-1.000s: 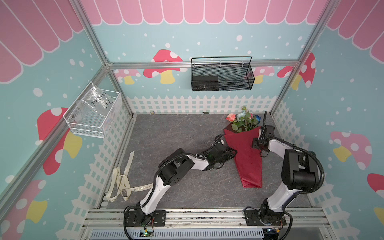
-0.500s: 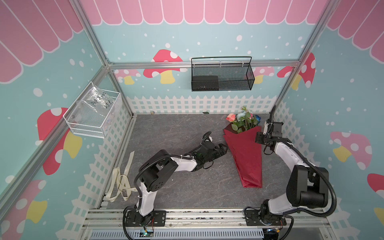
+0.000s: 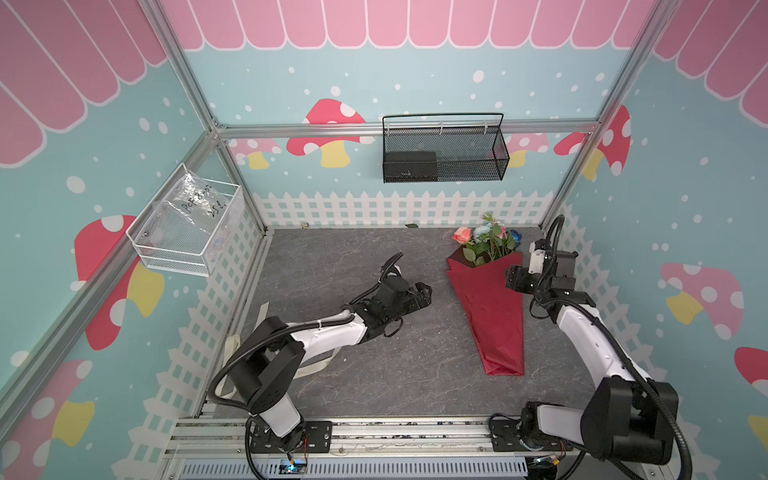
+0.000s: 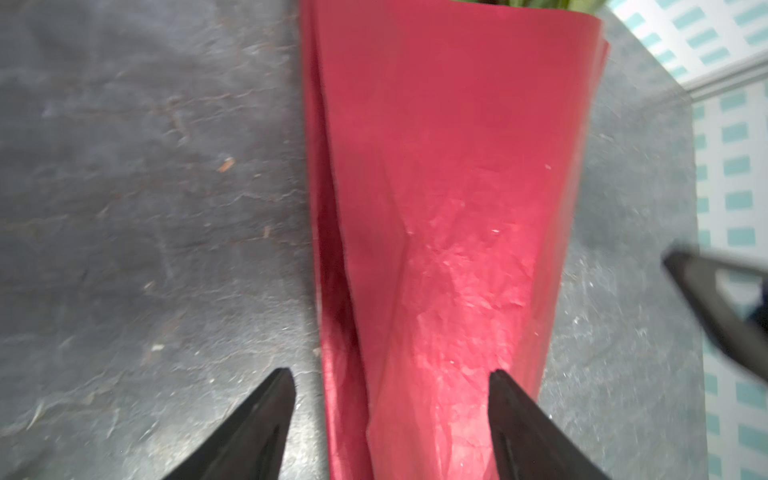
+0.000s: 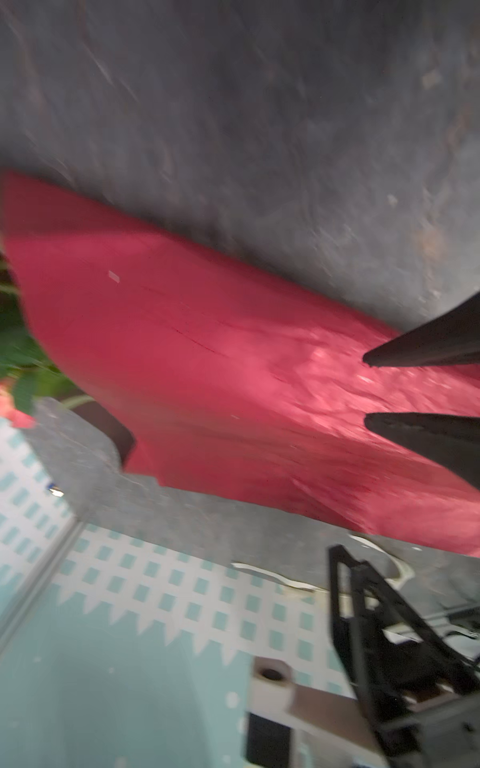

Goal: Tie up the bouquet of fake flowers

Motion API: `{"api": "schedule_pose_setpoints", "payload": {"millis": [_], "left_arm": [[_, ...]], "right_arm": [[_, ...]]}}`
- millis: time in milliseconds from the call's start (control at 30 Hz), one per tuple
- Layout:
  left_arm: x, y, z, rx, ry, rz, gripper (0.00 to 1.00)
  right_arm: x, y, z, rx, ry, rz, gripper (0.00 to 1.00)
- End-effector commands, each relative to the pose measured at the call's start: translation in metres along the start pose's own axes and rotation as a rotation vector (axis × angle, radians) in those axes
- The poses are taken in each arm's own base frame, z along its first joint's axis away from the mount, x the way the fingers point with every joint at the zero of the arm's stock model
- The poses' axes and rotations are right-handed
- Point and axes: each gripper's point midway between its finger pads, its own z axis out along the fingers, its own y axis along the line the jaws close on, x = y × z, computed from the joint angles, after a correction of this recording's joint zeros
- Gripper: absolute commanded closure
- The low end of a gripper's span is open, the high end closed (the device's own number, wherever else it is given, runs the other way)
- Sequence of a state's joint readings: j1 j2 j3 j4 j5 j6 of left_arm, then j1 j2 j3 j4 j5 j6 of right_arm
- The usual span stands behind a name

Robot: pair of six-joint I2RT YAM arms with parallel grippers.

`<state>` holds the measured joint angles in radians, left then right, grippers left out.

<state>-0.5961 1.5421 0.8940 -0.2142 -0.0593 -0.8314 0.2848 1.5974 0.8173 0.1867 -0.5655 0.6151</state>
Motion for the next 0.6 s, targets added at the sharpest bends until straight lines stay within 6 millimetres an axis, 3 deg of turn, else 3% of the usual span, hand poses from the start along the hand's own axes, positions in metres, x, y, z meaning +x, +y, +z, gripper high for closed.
{"api": "schedule_pose_setpoints", "payload": {"millis": [0,167,267,367,567], "left_arm": [[0.002,0.023,0.014,-0.069,0.018,-0.015,0.19],[-0.008,0.019,0.033,0.008,0.038,-0.058,0.21],[-0.011,0.013,0.042,0.053,0.055,-0.071,0.25],[-0.012,0.012,0.048,0.069,0.061,-0.083,0.29],[-0.003,0.018,0.063,0.063,0.098,-0.101,0.46]], "right_arm": [[0.041,0.028,0.001,-0.048,0.065,-0.017,0.77],[0.109,0.051,0.004,-0.101,0.186,0.018,0.77],[0.138,0.062,0.007,-0.120,0.250,0.021,0.77],[0.157,0.065,0.010,-0.119,0.294,0.024,0.77],[0.174,0.062,0.015,-0.117,0.340,0.042,0.77]]}}
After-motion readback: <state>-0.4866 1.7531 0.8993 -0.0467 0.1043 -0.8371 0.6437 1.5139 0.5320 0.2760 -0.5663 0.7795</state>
